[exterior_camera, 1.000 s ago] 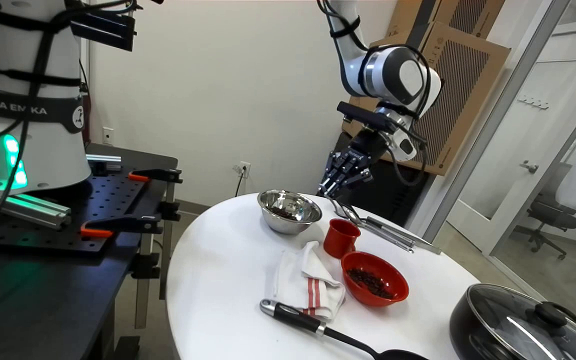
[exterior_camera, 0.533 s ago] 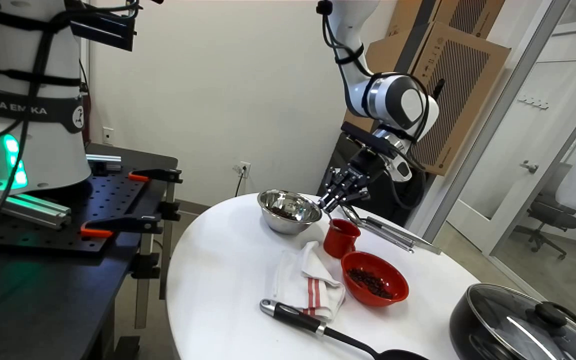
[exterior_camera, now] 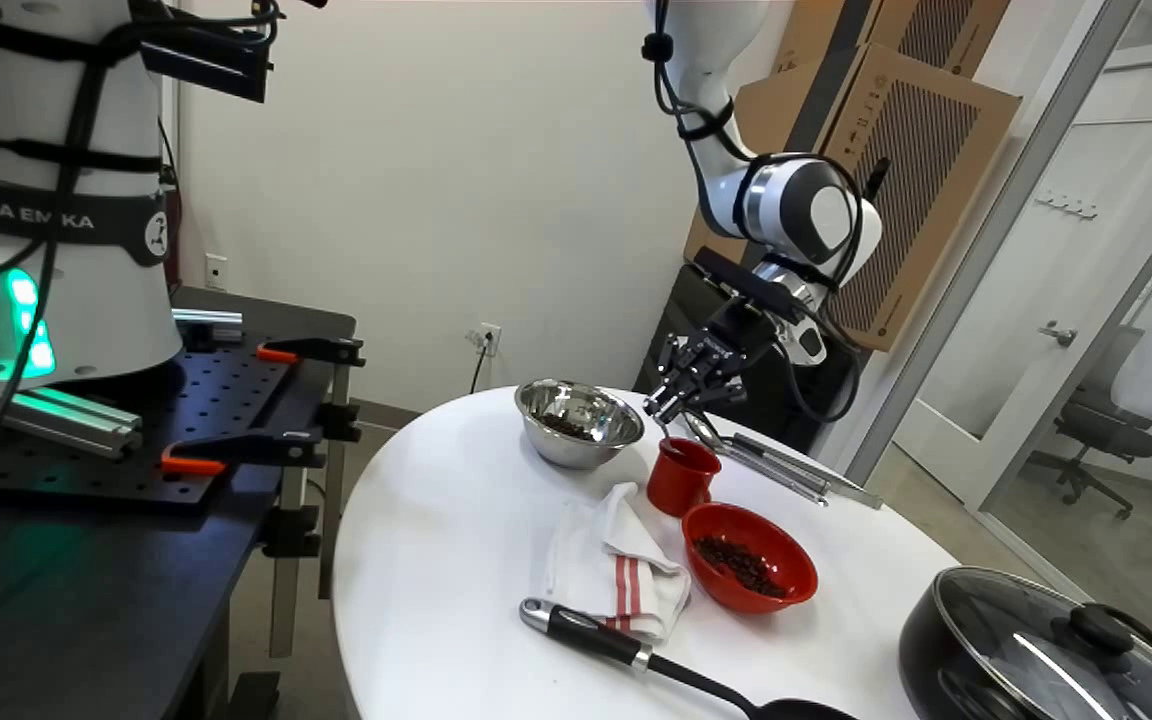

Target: Put the spoon into the red cup.

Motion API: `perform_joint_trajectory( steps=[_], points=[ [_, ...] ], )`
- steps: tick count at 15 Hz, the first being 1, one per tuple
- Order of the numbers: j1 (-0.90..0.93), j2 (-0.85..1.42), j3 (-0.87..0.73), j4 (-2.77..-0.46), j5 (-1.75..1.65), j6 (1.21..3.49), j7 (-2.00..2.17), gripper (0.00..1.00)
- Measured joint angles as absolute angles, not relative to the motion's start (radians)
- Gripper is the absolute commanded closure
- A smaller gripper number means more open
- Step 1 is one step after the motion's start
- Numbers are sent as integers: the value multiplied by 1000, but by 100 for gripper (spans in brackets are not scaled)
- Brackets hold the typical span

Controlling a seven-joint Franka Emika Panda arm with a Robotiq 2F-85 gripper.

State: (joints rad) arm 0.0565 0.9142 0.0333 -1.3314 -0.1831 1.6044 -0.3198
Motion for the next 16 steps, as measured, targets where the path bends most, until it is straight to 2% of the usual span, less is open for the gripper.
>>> perform_joint_trajectory(
  steps=[11, 12, 14, 16],
  points=[
    [54, 1035, 35, -1171, -168, 1515, -316, 96],
    [54, 1048, 35, -1154, -164, 1508, -315, 59],
    [54, 1070, 36, -1122, -153, 1495, -311, 53],
    [55, 1089, 39, -1093, -143, 1478, -303, 38]
  ],
)
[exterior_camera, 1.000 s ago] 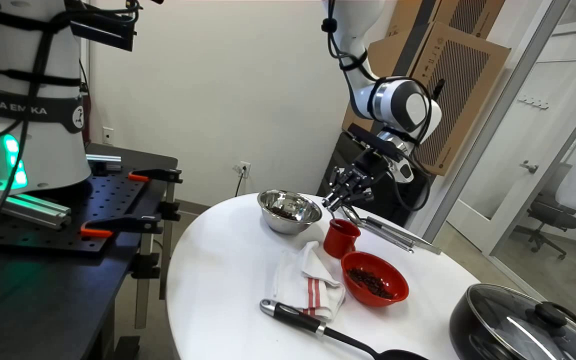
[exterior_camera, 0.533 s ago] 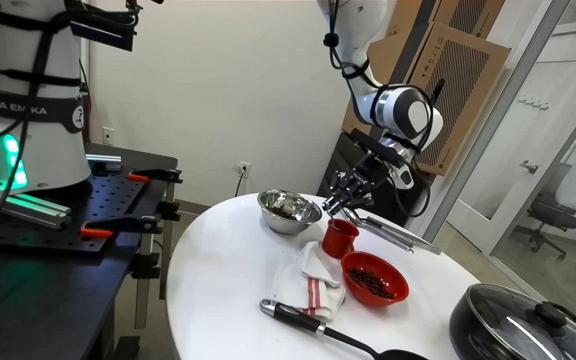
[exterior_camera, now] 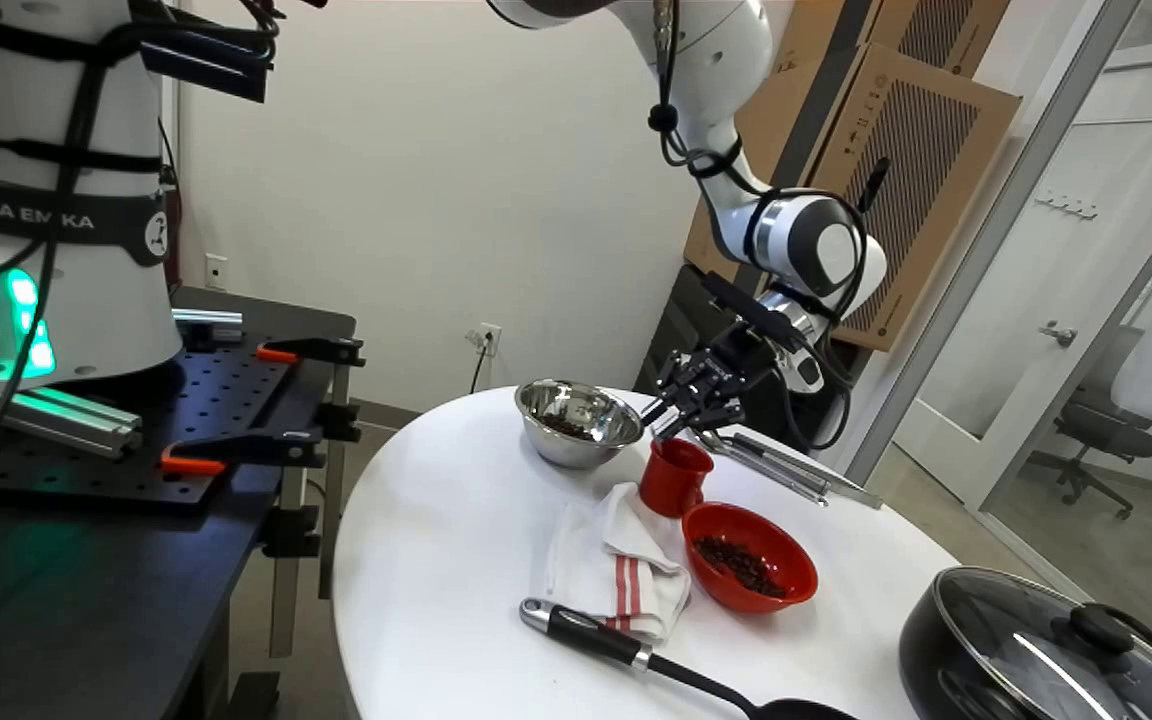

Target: Put the spoon into the red cup.

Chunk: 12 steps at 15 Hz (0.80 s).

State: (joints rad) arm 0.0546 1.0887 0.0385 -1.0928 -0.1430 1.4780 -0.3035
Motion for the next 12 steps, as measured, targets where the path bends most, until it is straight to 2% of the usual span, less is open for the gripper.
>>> perform_joint_trajectory(
  steps=[5, 12],
  points=[
    [54, 1121, 41, -1028, -113, 1439, -292, 2],
    [27, 1100, 42, -992, -42, 1442, -292, 0]
  ],
)
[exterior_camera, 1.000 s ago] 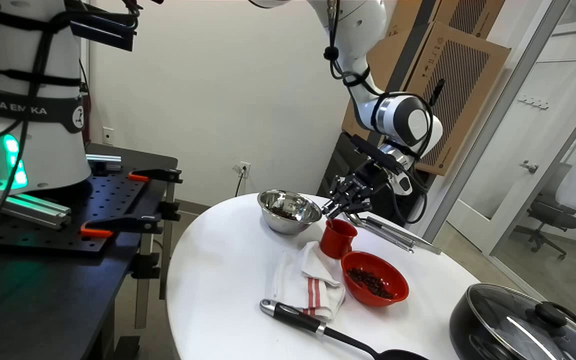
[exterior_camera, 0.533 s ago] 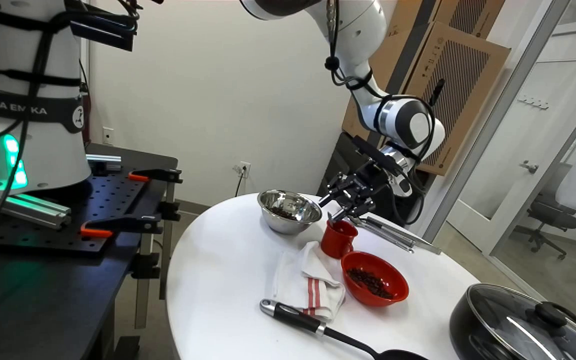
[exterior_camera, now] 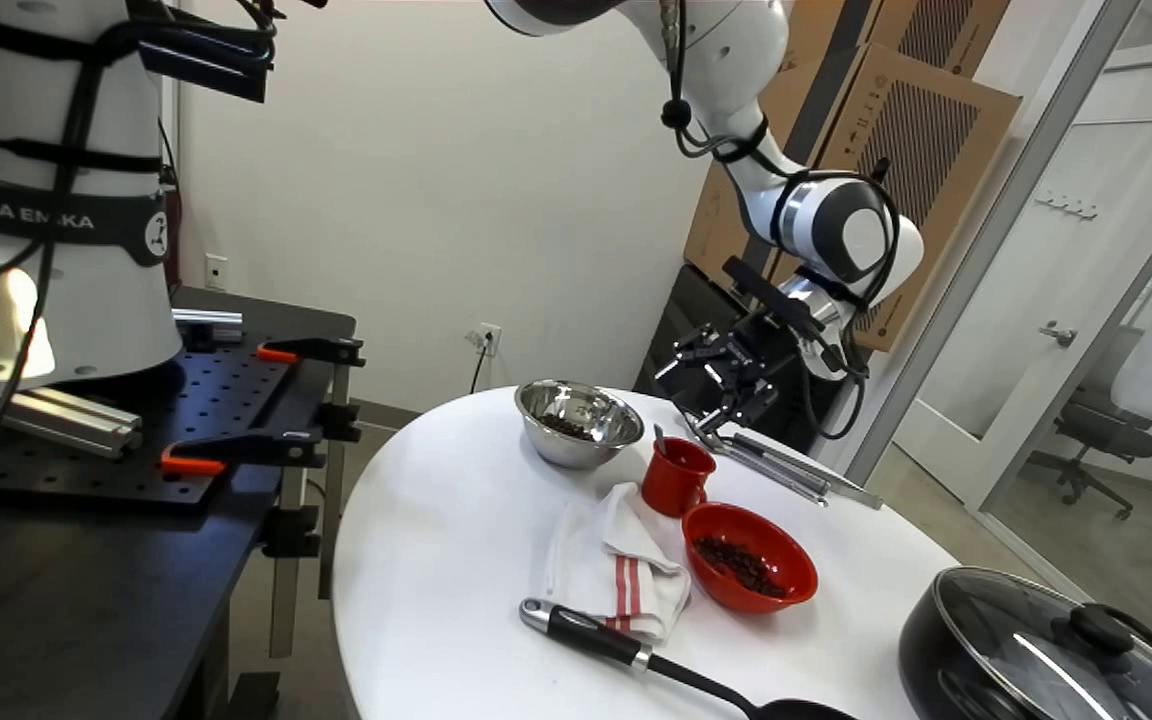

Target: Put the spoon into the red cup.

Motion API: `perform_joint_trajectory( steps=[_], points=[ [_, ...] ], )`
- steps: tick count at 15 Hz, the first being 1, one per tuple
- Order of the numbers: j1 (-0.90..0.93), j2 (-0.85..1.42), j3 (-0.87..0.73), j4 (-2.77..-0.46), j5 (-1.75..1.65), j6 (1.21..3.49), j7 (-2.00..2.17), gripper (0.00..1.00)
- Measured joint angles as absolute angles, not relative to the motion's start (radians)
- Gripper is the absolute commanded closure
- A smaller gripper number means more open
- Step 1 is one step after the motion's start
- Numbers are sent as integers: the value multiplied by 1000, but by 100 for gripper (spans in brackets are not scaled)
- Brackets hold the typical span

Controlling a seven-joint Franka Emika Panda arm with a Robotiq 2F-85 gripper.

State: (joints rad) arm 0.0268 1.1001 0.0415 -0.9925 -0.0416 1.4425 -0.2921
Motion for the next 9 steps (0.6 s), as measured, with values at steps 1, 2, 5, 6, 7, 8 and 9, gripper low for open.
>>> perform_joint_trajectory(
  steps=[1, 2, 5, 6, 7, 8, 9],
  points=[
    [19, 1085, 42, -998, -28, 1457, -292, 0],
    [11, 1066, 41, -1008, -18, 1477, -288, 0],
    [-4, 995, 41, -1075, 12, 1568, -246, 0],
    [-7, 969, 41, -1108, 23, 1612, -228, 0],
    [-7, 943, 42, -1142, 29, 1646, -214, 0],
    [-7, 925, 41, -1167, 31, 1662, -208, 0],
    [-7, 913, 42, -1184, 32, 1669, -204, 0]
  ],
)
